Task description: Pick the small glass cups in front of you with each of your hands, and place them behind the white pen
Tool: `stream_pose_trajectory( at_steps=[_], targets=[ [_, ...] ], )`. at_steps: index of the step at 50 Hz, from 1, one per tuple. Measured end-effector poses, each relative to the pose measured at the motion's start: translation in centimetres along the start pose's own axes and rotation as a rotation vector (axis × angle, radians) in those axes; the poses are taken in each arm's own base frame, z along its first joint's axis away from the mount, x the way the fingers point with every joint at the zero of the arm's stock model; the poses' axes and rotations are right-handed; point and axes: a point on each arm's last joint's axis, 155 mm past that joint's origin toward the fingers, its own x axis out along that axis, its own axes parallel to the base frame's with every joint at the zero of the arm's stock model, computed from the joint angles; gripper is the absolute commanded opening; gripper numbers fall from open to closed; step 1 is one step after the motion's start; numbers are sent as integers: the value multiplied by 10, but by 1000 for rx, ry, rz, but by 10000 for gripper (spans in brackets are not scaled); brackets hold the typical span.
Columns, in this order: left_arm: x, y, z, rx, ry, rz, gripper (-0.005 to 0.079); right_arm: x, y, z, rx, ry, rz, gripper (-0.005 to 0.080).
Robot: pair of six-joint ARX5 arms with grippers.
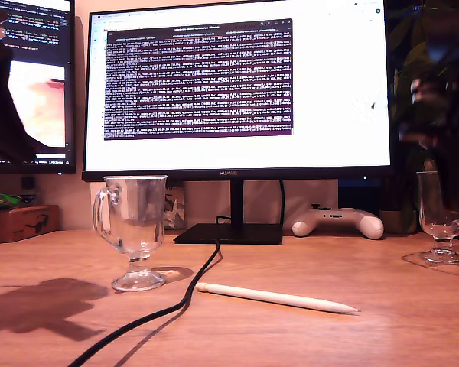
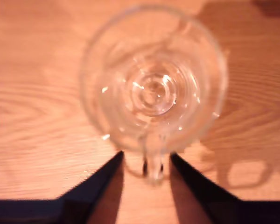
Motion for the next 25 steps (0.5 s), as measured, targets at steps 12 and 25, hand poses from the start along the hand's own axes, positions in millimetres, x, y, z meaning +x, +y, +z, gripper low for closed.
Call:
stream_pose_trajectory(
  at_steps=[12,25],
  targets=[
    [9,-1,-4,-5,31,-11,133,1,1,2,-29,-7,4,-13],
    [24,2,2,-13,86,-14,133,1,1,2,-29,-7,4,-13]
  ],
)
